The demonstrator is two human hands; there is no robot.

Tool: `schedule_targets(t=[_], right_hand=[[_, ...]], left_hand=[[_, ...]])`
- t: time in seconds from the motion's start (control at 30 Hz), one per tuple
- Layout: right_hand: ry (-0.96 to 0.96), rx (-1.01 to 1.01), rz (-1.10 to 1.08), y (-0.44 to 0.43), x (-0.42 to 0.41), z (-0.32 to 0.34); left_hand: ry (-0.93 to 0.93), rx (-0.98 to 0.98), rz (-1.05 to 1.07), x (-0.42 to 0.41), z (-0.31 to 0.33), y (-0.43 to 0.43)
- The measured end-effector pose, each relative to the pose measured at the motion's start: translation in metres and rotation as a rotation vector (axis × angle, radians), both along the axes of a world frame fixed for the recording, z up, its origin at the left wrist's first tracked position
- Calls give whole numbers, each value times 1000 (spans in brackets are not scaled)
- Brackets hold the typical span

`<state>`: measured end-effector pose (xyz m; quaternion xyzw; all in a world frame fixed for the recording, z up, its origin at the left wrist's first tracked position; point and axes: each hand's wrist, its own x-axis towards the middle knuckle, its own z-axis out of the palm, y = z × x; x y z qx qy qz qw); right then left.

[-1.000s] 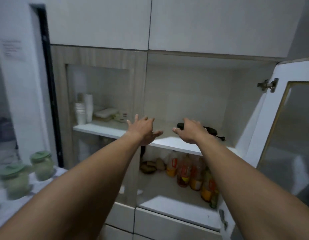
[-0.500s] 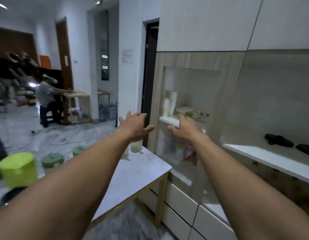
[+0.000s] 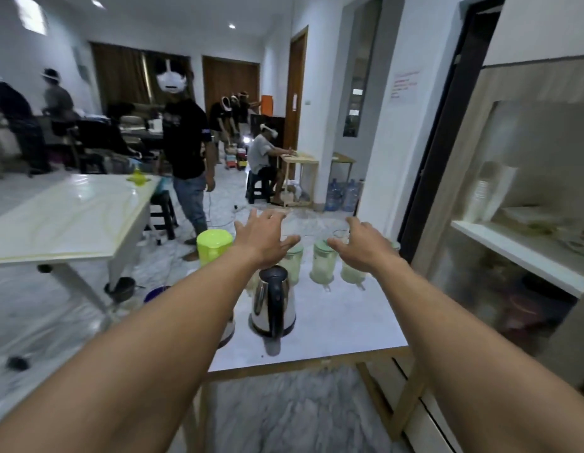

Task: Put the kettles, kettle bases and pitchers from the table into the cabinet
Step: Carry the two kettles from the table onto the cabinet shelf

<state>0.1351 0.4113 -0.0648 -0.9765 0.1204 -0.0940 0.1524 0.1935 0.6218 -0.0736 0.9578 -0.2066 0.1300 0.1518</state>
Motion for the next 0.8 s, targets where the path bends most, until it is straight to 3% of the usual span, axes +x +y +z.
schedule_targets(t=[0.4, 0.8], right_hand=[[89, 147, 162, 82, 60, -92], [143, 292, 21, 107, 111, -214]], left_hand=[[117, -138, 196, 26, -99, 89], [303, -487, 424, 48, -225, 127]])
